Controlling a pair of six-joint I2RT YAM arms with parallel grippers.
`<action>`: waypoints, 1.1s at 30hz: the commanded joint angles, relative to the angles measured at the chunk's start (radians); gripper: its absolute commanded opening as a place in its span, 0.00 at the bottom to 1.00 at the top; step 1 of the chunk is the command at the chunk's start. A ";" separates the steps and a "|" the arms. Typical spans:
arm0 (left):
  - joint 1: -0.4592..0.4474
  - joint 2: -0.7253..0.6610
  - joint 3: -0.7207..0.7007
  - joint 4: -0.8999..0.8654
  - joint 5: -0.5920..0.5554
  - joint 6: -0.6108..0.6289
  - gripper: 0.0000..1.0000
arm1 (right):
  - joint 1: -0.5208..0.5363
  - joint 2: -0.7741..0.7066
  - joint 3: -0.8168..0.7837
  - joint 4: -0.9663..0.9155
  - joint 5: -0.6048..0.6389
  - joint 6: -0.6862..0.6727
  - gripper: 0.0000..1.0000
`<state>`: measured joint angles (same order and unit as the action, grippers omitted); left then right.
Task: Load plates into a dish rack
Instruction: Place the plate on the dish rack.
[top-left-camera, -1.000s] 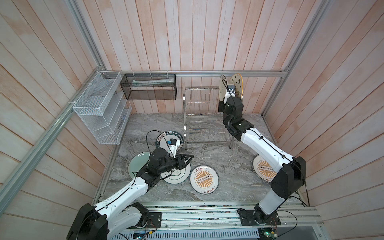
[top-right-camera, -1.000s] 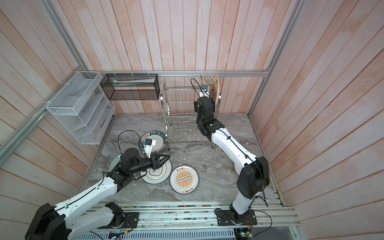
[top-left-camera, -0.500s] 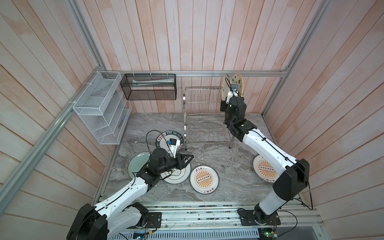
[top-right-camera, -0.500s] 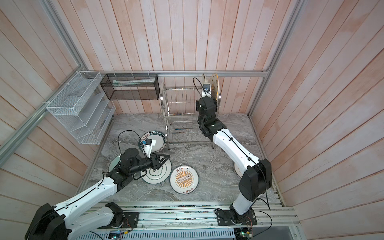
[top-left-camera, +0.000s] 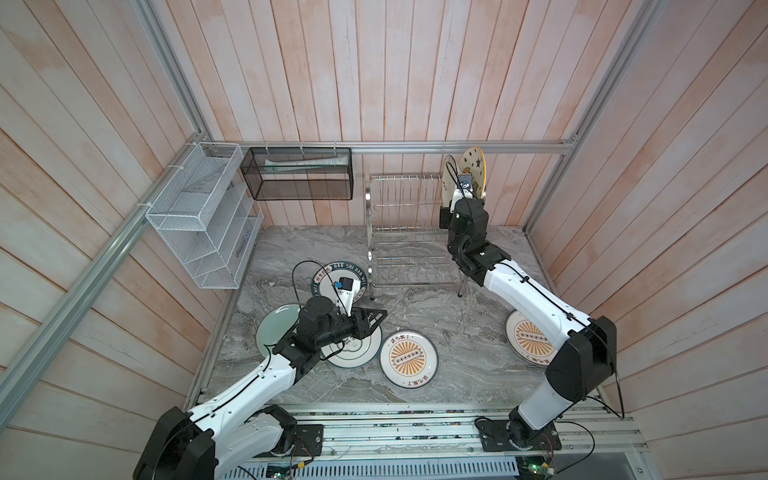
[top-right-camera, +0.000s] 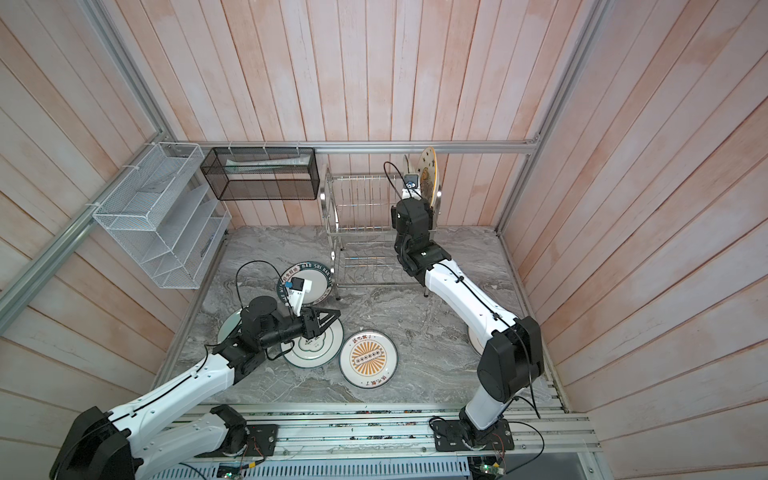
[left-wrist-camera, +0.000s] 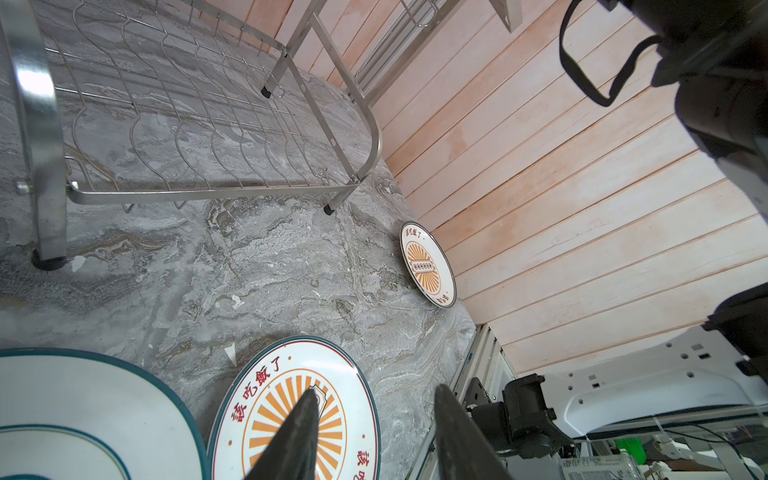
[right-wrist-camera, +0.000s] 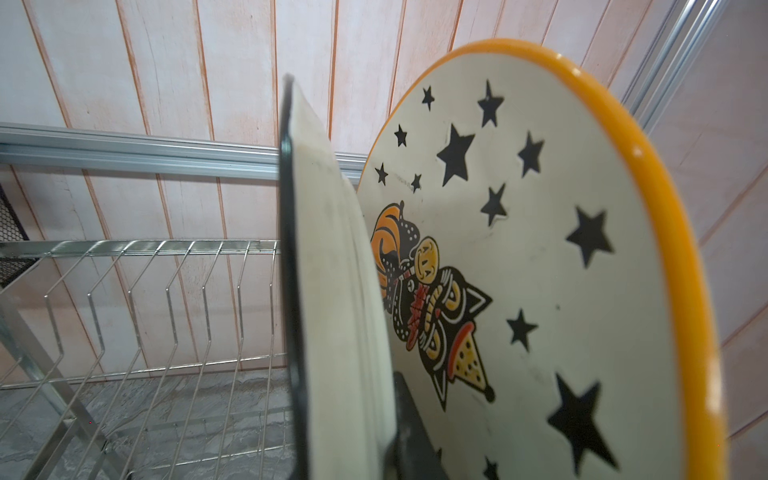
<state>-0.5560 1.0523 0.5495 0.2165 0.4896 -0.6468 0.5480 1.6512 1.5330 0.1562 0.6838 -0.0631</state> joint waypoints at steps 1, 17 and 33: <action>-0.003 -0.003 -0.014 0.007 -0.006 0.013 0.47 | 0.006 -0.052 0.023 0.084 -0.010 0.037 0.00; -0.003 0.003 -0.012 0.004 -0.008 0.014 0.46 | 0.007 -0.053 0.064 0.070 -0.026 0.033 0.45; -0.003 0.034 0.006 0.014 -0.006 0.013 0.47 | 0.007 -0.152 0.052 0.079 -0.088 0.021 0.51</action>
<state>-0.5560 1.0767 0.5491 0.2169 0.4892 -0.6468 0.5491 1.5368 1.5723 0.2104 0.6224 -0.0307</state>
